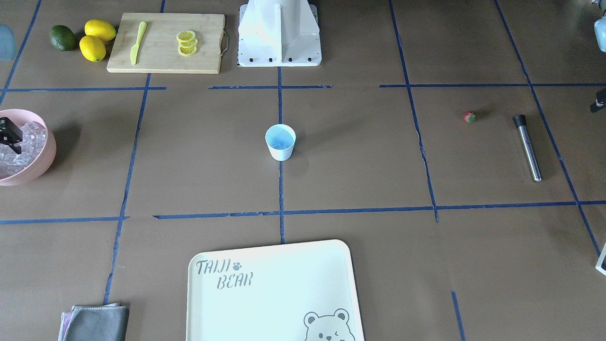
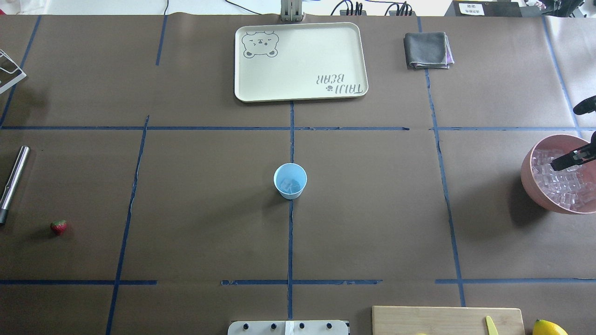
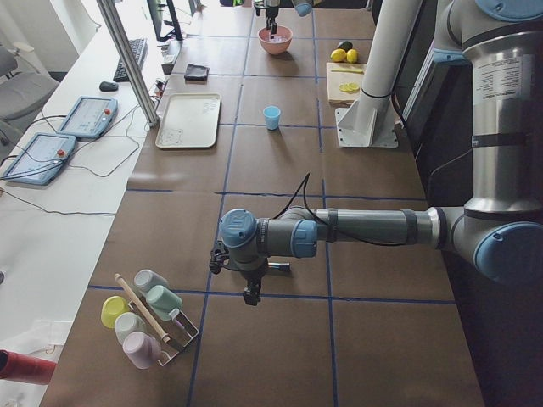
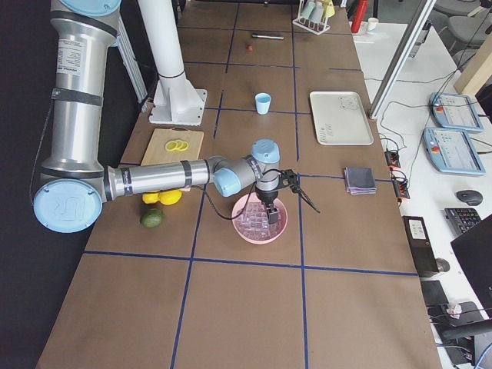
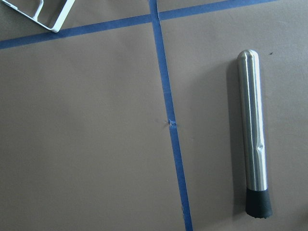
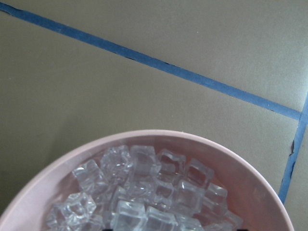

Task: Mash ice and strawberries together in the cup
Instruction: 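Lower the right gripper into the bowl and grasp ice cubes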

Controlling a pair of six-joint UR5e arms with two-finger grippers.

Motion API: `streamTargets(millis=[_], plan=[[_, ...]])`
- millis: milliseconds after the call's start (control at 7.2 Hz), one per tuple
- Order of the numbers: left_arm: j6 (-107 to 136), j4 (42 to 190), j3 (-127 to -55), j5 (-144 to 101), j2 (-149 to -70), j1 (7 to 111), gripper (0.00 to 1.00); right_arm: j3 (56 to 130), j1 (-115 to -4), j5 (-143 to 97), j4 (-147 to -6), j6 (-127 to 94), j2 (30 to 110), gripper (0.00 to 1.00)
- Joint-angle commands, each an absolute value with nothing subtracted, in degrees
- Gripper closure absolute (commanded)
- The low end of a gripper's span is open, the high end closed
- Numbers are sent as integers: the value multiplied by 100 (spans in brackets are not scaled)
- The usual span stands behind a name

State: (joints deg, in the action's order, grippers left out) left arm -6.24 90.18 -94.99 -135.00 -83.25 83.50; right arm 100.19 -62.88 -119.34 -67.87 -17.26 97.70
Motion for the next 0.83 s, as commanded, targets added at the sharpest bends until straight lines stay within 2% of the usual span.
streamTargets(millis=[0,417,556,695], plan=[[-633,9026,-9501,-13500,-8323,8350,0,9906,-6293,-11857,-6759,-1565,9791,19],[-633,9026,-9501,-13500,-8323,8350,0,9923,-6284,-11892,-6802,-1573,9896,25],[-633,9026,-9501,-13500,-8323,8350,0,9966,-6293,-11944,-6803,-1591,9888,34],[-633,9026,-9501,-13500,-8323,8350,0,9967,-6284,-11953,-6811,-1617,9862,50]])
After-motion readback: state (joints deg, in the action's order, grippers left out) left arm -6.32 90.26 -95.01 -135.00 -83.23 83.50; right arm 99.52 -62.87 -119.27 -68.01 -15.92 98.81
